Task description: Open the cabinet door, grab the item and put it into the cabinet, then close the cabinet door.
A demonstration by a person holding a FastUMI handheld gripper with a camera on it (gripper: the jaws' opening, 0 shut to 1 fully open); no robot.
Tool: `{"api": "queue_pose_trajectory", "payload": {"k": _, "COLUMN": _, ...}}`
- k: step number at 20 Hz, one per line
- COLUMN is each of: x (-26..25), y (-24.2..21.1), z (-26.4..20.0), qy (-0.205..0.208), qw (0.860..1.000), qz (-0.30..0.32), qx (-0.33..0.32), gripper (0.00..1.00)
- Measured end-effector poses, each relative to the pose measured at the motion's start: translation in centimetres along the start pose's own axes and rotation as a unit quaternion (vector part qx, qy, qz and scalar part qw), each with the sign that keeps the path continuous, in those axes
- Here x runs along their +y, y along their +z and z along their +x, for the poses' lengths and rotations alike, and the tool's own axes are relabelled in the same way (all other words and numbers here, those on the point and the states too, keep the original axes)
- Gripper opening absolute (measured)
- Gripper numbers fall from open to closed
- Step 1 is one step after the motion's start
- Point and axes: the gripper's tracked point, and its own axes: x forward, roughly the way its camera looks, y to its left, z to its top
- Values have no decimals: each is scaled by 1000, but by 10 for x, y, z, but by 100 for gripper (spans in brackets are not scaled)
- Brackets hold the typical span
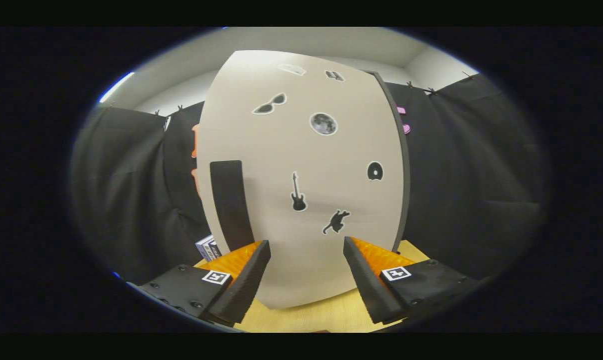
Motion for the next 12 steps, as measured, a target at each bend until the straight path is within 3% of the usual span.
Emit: {"api": "queue_pose_trajectory", "payload": {"k": 12, "x": 10, "y": 19, "z": 36, "qy": 6, "qw": 999, "qz": -47, "qx": -9, "gripper": 94}}
